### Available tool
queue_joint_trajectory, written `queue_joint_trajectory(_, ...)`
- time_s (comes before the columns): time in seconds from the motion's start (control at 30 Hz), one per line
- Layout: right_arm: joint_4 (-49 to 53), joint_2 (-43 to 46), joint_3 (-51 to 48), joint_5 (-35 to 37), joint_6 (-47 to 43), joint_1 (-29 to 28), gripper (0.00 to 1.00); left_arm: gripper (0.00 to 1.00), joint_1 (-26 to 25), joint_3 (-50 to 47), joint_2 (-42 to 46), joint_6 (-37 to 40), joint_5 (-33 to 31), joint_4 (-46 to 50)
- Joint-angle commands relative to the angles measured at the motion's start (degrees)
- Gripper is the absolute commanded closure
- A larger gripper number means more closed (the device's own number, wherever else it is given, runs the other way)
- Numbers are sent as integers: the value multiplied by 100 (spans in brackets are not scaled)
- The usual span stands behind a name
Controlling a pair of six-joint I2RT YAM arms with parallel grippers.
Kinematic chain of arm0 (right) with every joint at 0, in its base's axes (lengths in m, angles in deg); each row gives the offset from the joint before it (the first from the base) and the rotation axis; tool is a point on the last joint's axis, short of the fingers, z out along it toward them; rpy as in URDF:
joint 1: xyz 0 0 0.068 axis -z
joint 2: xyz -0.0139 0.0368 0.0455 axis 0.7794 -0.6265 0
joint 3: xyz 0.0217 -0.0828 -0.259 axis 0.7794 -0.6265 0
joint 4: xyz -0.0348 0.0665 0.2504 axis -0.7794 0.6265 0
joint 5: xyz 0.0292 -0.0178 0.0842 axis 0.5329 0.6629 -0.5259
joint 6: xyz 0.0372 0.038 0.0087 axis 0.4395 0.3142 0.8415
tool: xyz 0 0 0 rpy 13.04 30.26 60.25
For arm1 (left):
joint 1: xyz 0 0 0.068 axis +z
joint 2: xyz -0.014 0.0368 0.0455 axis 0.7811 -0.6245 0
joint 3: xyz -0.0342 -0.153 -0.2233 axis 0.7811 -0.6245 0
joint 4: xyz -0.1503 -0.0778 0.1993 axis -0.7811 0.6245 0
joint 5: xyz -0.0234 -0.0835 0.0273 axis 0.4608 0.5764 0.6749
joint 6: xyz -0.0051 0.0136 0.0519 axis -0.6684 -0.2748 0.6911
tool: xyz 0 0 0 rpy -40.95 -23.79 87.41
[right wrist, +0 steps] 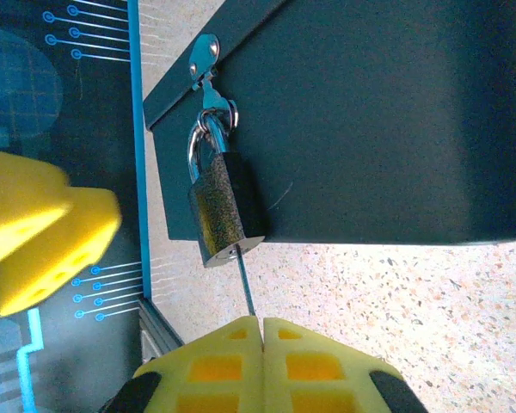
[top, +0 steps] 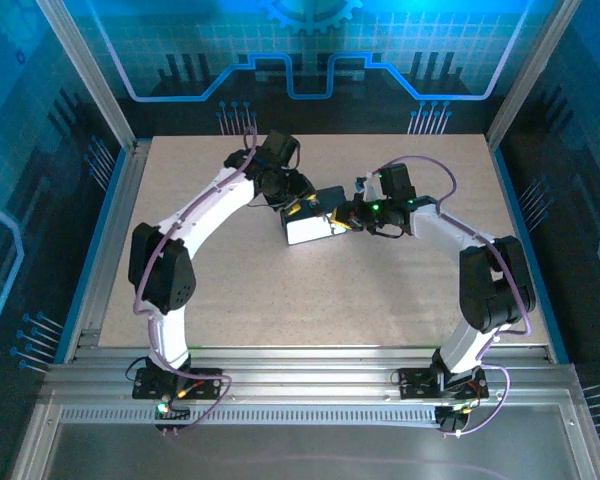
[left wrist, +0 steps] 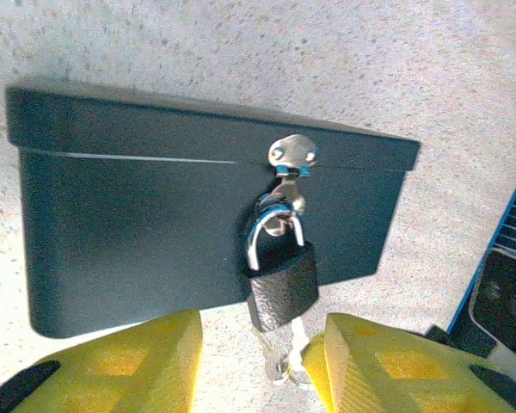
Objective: Unlock the padlock with the key
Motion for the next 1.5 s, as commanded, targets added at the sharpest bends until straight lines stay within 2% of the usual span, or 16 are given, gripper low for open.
queue_joint_trajectory(0.0, 40, -79, 28, -147, -77, 116, 100, 57, 239, 183, 264, 990, -1, 261)
queue_joint_trajectory(0.1, 238, -56, 79, -135, -227, 197, 100, 54, 402, 440, 138, 2134, -481, 591)
queue_joint_trajectory(0.23, 339, -177, 207, -214, -365, 255, 100, 50, 501, 258, 27, 3393, -834, 157)
queue_joint_trajectory(0.37, 431, -388, 427, -343, -467, 255, 100, 46, 576, 54, -116, 3986, -470, -614)
queue_joint_trajectory(0.47, 453, -415, 488, -405, -532, 256, 100, 45, 583, 287, -360, 4296, -287, -784)
queue_joint_trajectory(0.7, 957, -115, 340, -539, -1053, 304, 100, 45, 644, 596, -857, 4711, 584, -817)
queue_joint_trajectory(0.83, 1251, 5, 226, -744, -1526, 433, 100, 47, 645, 386, -858, 4735, 1253, -889)
queue_joint_trajectory(1.07, 1775, -198, 487, -1350, -2518, 675, 100, 52, 645, -200, -531, 4684, 1824, -804)
queue_joint_trajectory(1.23, 1853, -536, 663, -1576, -2738, 703, 100, 54, 596, -562, -299, 4636, 1868, -714)
queue_joint_trajectory(1.47, 2212, -446, 648, -1650, -3249, 764, 100, 54, 578, -867, 75, 4568, 1667, -756)
